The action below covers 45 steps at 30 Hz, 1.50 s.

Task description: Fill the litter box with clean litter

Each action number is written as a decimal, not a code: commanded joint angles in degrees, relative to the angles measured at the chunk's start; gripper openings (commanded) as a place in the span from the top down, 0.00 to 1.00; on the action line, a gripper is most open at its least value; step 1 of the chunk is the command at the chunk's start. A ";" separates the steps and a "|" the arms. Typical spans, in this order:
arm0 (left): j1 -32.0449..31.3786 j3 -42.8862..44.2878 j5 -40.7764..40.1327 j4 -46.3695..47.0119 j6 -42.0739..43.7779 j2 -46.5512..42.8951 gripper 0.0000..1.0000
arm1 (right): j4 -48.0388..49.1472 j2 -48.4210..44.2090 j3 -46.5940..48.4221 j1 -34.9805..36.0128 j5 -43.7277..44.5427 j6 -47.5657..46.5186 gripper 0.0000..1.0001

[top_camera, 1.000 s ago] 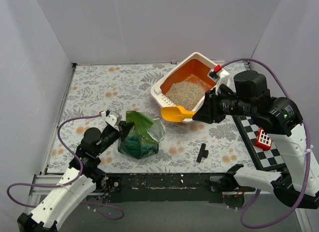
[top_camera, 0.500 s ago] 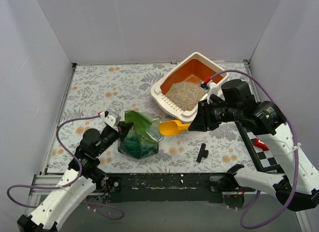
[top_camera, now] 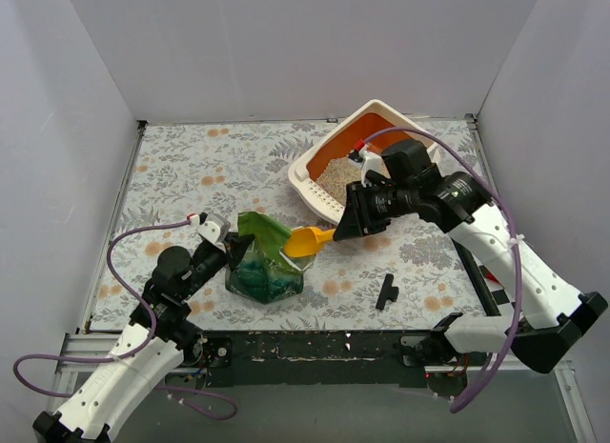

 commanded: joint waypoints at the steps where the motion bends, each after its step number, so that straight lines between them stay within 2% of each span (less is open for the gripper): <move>1: 0.21 0.61 -0.86 -0.74 0.89 -1.03 1.00 | 3.94 2.96 -0.23 0.88 -3.10 -0.08 0.99; 8: 0.21 0.78 0.46 -0.30 0.98 -0.07 1.00 | 3.77 9.73 -0.23 1.50 -6.97 -0.96 0.99; 18: 0.21 0.96 0.28 -0.56 0.81 -1.56 1.00 | -1.68 22.82 2.32 2.82 -8.38 -4.56 0.99; 25: 0.20 0.87 0.46 -0.65 0.89 -2.88 1.00 | 4.63 34.25 -0.93 4.83 -11.63 -4.57 0.99; 28: 0.21 0.78 0.37 -0.65 0.81 -2.88 1.00 | 11.91 37.94 -2.77 6.42 -13.82 -2.38 0.99; 32: 0.21 0.69 0.98 -0.65 0.54 -2.70 1.00 | 28.07 38.48 -9.61 7.48 -16.90 4.11 0.99; 39: 0.21 0.43 1.77 -0.12 0.63 -1.83 1.00 | 62.00 32.69 -24.47 7.56 -18.93 18.88 0.99; 45: 0.21 0.34 1.77 -0.12 0.72 -1.30 1.00 | 79.25 27.77 -32.21 7.56 -17.26 26.10 0.99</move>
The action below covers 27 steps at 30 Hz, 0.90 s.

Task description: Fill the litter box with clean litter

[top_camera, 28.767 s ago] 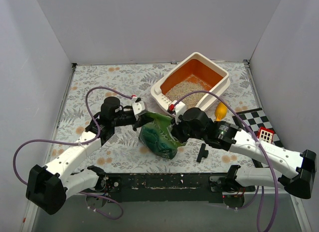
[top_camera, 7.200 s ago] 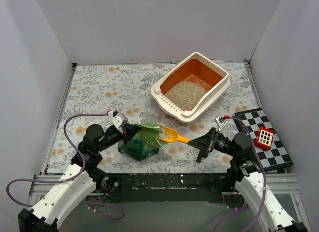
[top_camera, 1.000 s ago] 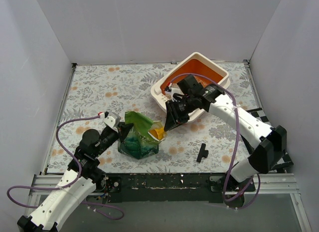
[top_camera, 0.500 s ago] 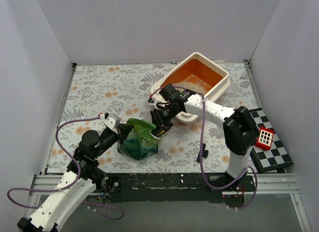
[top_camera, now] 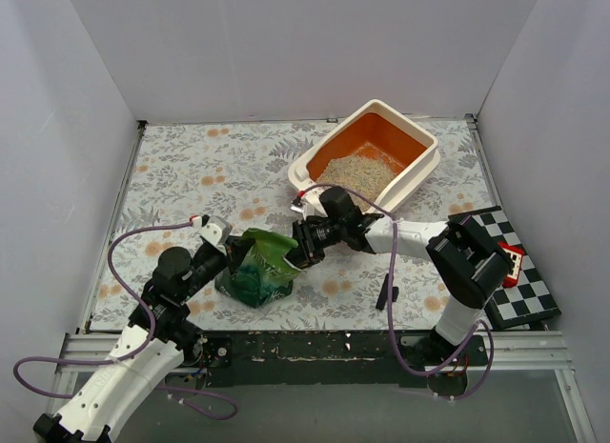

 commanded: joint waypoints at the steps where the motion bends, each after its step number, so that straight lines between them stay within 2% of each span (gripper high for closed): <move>1: 0.21 0.37 -0.21 3.25 0.43 0.02 1.00 | 19.44 -2.51 -5.20 1.53 6.56 6.72 0.99; 12: 0.21 0.01 1.19 3.86 0.52 0.98 1.00 | 38.51 -10.07 -17.51 1.44 6.57 15.24 0.99; 27: 0.21 -0.51 3.39 4.65 0.70 0.89 1.00 | 48.10 -19.03 -26.56 -1.28 7.09 20.52 0.99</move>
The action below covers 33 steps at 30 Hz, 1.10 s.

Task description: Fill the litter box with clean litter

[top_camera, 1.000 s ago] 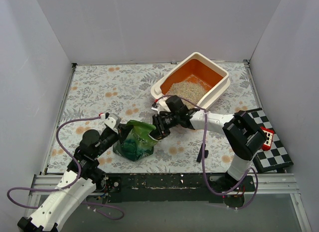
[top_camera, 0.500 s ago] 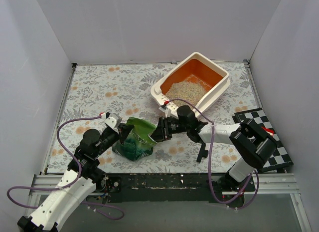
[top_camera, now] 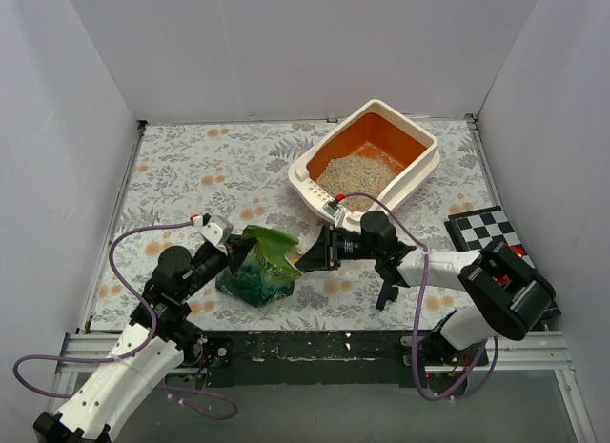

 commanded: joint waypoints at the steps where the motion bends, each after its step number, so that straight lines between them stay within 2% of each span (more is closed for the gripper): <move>1: 0.21 -0.38 1.97 2.51 0.44 -0.18 1.00 | 10.82 -4.79 -2.39 -1.02 -2.52 3.23 0.99; 10: 0.21 -0.73 4.34 3.04 0.52 -0.09 1.00 | 15.48 -10.85 -8.72 -3.39 -0.59 5.43 0.99; 16: 0.21 -0.82 4.17 3.13 0.61 0.53 1.00 | 15.22 -15.24 -11.18 -5.50 -0.41 5.96 0.99; 33: 0.21 -0.91 4.52 3.56 1.14 1.06 1.00 | 5.82 -27.72 -15.58 -14.11 -3.66 5.44 0.99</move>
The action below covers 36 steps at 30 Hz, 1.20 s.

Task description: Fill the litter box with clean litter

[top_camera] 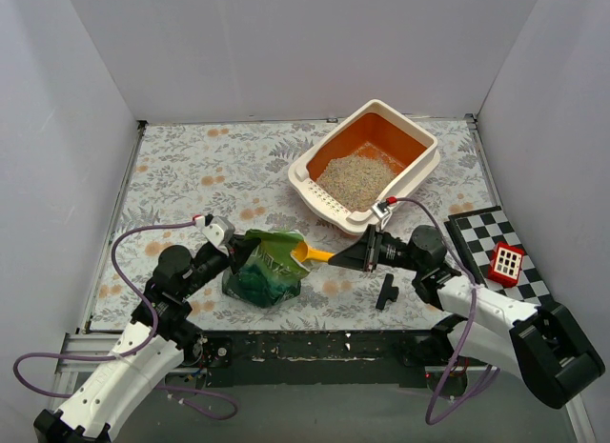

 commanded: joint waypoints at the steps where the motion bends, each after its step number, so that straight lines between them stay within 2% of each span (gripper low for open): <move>1: 0.16 -0.71 0.96 0.96 0.68 0.09 1.00 | 3.41 -4.30 -0.59 -2.53 -2.11 0.63 0.99; 14: 0.16 -0.98 1.22 1.49 0.86 -0.43 1.00 | -6.87 -11.59 -2.79 -7.63 -5.45 0.45 0.99; 27: 0.16 -1.07 0.96 1.67 0.94 -0.61 1.00 | -13.99 -19.24 -5.07 -8.78 -6.33 3.88 0.99; 36: 0.07 -1.07 0.17 1.58 0.86 -0.87 1.00 | -23.30 -28.11 -5.34 -9.57 -5.11 3.97 0.99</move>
